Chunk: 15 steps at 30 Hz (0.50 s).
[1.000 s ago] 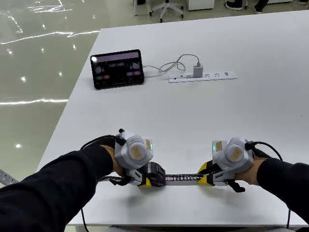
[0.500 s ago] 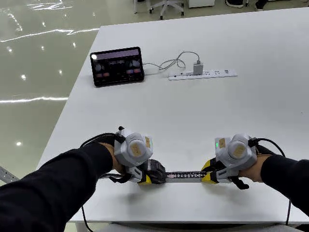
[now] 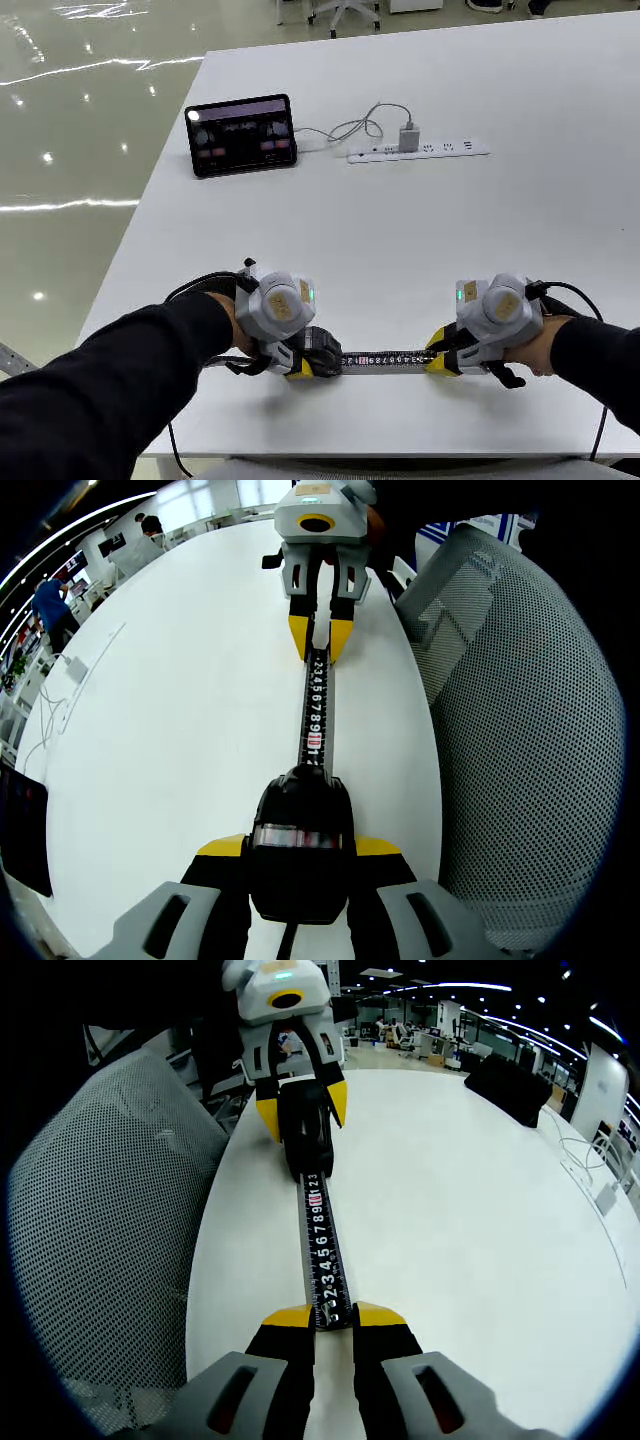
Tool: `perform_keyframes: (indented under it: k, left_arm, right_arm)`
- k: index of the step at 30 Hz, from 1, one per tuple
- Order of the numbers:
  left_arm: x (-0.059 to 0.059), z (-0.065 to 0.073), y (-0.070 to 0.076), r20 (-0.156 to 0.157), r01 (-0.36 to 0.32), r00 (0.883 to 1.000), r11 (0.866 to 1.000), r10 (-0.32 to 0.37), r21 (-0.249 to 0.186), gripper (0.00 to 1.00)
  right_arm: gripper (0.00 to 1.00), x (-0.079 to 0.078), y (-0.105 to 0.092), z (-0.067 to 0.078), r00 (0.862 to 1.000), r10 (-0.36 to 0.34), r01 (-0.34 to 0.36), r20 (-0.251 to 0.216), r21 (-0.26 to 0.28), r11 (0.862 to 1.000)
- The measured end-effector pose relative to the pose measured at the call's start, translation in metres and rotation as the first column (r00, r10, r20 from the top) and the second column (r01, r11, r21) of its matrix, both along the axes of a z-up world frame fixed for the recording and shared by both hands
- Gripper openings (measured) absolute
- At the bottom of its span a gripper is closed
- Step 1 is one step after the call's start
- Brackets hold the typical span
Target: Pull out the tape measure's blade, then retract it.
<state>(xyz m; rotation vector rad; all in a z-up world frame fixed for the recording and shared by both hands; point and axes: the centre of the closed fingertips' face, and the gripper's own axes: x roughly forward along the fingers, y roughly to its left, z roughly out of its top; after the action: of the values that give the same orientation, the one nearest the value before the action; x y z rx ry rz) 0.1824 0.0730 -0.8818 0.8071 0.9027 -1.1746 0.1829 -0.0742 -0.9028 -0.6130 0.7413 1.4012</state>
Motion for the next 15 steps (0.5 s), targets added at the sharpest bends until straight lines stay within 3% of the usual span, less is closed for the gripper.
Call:
perform_keyframes:
  k: [15]
  left_arm:
    - [0.0, 0.0001, -0.0006, 0.003, -0.005, 1.0, 1.0, 0.005, -0.004, 0.33]
  right_arm:
    - [0.09, -0.0008, -0.0075, 0.0002, 1.0, -0.005, 0.005, -0.007, -0.011, 1.0]
